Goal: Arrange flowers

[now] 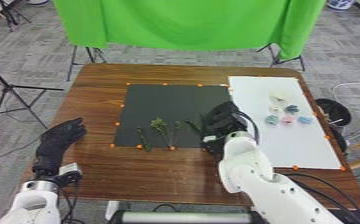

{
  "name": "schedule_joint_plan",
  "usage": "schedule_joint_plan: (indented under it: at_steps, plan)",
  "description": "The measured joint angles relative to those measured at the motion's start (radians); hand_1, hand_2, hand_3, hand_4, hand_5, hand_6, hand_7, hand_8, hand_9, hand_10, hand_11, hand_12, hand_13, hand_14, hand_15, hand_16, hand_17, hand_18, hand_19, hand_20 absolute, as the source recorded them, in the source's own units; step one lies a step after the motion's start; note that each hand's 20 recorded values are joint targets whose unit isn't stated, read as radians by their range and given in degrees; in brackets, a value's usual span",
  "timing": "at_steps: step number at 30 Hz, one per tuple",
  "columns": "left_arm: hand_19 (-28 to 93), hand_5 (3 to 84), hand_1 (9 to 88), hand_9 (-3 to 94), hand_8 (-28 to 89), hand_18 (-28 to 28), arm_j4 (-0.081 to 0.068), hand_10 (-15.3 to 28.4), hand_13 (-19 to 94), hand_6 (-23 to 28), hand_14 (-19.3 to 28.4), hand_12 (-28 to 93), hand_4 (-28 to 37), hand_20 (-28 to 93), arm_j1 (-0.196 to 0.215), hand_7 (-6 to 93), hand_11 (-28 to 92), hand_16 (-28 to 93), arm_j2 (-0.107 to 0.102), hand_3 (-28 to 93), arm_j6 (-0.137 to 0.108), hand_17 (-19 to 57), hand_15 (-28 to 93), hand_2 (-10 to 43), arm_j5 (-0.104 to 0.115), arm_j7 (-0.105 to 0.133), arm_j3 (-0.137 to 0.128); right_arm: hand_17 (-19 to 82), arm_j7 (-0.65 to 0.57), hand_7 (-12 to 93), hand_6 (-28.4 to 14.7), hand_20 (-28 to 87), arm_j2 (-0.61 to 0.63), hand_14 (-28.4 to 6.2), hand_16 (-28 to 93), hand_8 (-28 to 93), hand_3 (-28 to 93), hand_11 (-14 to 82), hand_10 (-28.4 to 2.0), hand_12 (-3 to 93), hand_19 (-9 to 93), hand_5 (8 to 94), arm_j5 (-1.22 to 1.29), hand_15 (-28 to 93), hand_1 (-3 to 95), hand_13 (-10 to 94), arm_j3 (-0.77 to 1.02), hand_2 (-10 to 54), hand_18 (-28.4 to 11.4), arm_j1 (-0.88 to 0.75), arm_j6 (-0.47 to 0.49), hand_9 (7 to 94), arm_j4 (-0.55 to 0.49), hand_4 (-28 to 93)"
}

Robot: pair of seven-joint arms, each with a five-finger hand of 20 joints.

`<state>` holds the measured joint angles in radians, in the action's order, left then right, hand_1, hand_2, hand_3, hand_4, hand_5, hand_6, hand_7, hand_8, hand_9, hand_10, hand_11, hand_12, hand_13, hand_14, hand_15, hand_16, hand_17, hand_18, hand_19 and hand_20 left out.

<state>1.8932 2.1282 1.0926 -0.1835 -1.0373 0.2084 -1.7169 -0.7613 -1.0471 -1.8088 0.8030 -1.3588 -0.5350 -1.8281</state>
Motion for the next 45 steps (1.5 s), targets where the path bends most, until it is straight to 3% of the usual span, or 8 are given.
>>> schedule_joint_plan:
  at_steps: [18, 37, 42, 45]
  plan:
    - [11, 50.9, 28.4, 48.9, -7, 11.9, 0.003, 12.8, 42, 1.2, 15.6, 14, -27.9, 25, 0.006, 18.4, 19, 0, -0.001, 67, 0.004, 13.9, 21, -9.5, 0.000, -0.003, 0.003, 78, -0.035, 33, -4.4, 45, -0.045, -0.1, 20, 11, 60, 18.1, -10.3, 31.8, 79, 76.4, 0.024, 58, 62.9, 94, -0.013, -9.5, -3.9, 0.006, -0.068, 93.7, 0.045, -5]
    - [11, 50.7, 28.3, 48.6, -7, 11.9, 0.008, 12.6, 41, 1.1, 15.7, 14, -28.0, 25, 0.012, 18.4, 19, 0, 0.001, 67, 0.014, 13.7, 21, -9.5, -0.002, -0.008, 0.001, 77, -0.032, 30, -3.7, 47, -0.043, -0.8, 21, 10, 58, 11.7, -10.0, 37.8, 78, 69.4, 0.052, 55, 55.8, 94, 0.009, -9.5, -4.1, -0.008, -0.044, 92.5, 0.034, -3]
    - [11, 50.6, 28.5, 48.6, -7, 11.9, 0.010, 12.6, 41, 1.0, 15.6, 14, -28.1, 25, 0.014, 18.4, 19, 0, 0.002, 67, 0.014, 13.6, 21, -9.5, -0.002, -0.008, 0.000, 77, -0.025, 26, -3.7, 46, -0.041, -1.1, 22, 10, 60, 19.3, -11.5, 32.1, 79, 67.6, 0.062, 55, 49.3, 94, 0.020, -9.5, -4.2, -0.017, -0.025, 88.2, 0.026, -4]
    - [11, 50.6, 28.3, 48.6, -7, 11.9, 0.011, 12.6, 41, 0.9, 15.6, 14, -28.1, 25, 0.016, 18.5, 19, 1, 0.003, 66, 0.014, 13.5, 21, -9.5, -0.002, -0.009, -0.002, 76, -0.010, 24, -3.3, 45, -0.038, -1.3, 23, 1, 64, 23.9, -12.2, 27.7, 79, 66.6, 0.070, 54, 44.9, 94, 0.034, -9.5, -4.3, -0.028, -0.012, 86.4, 0.018, -6]
